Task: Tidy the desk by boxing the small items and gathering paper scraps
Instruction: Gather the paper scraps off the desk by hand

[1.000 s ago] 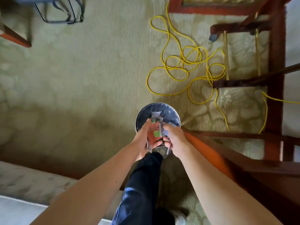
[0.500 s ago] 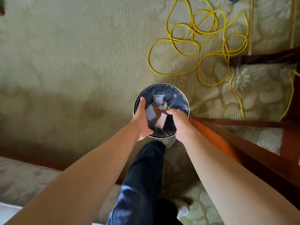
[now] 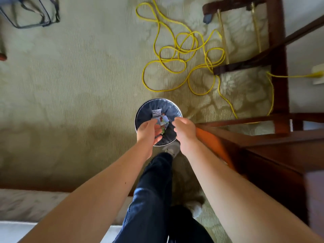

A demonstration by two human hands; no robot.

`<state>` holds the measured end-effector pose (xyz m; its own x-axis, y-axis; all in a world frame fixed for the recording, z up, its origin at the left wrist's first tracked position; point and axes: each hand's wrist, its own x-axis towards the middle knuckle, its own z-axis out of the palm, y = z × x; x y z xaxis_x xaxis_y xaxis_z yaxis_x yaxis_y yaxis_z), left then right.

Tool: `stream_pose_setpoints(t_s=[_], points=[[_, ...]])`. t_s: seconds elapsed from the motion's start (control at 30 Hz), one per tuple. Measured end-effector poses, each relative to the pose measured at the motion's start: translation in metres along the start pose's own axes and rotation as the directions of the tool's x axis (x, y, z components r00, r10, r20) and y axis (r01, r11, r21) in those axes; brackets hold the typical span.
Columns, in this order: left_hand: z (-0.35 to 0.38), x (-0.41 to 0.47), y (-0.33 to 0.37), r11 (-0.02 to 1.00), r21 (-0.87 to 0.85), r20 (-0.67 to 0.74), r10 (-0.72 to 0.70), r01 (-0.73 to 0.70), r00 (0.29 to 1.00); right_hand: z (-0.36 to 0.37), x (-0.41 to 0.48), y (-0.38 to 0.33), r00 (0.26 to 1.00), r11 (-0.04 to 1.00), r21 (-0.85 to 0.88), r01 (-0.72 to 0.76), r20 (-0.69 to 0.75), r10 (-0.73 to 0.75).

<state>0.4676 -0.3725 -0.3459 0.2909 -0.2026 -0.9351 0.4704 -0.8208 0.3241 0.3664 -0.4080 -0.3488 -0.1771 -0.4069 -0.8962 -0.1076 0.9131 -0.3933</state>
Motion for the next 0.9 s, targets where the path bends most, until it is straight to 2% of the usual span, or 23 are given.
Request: stream_pose_setpoints(t_s=[0.2,0.33,0.47,0.67,0.8,0.9], points=[[0.000,-0.098,0.008,0.987,0.051,0.081,0.148,-0.152,0.986,-0.043,-0.099,-0.010,0.984,0.980,0.111,0.166,0.042,-0.171],[-0.003,-0.178,0.014,0.958,0.082,0.176,0.259,-0.276,0.950,-0.076,-0.179,-0.018,0.952,0.939,0.243,0.245,0.122,-0.280],[0.001,-0.255,0.020,0.920,0.099,0.265,0.344,-0.380,0.901,-0.122,-0.253,-0.027,0.908,0.872,0.333,0.358,0.092,-0.408],[0.040,-0.349,0.003,0.781,0.199,0.507,0.435,-0.592,0.744,-0.212,-0.322,-0.008,0.867,0.781,0.388,0.489,-0.114,-0.486],[0.080,-0.399,-0.033,0.735,0.231,0.644,0.376,-0.638,0.666,-0.272,-0.356,0.017,0.828,0.689,0.459,0.561,-0.304,-0.471],[0.113,-0.433,-0.070,0.678,0.278,0.740,0.301,-0.681,0.601,-0.318,-0.378,0.039,0.800,0.628,0.502,0.595,-0.445,-0.403]])
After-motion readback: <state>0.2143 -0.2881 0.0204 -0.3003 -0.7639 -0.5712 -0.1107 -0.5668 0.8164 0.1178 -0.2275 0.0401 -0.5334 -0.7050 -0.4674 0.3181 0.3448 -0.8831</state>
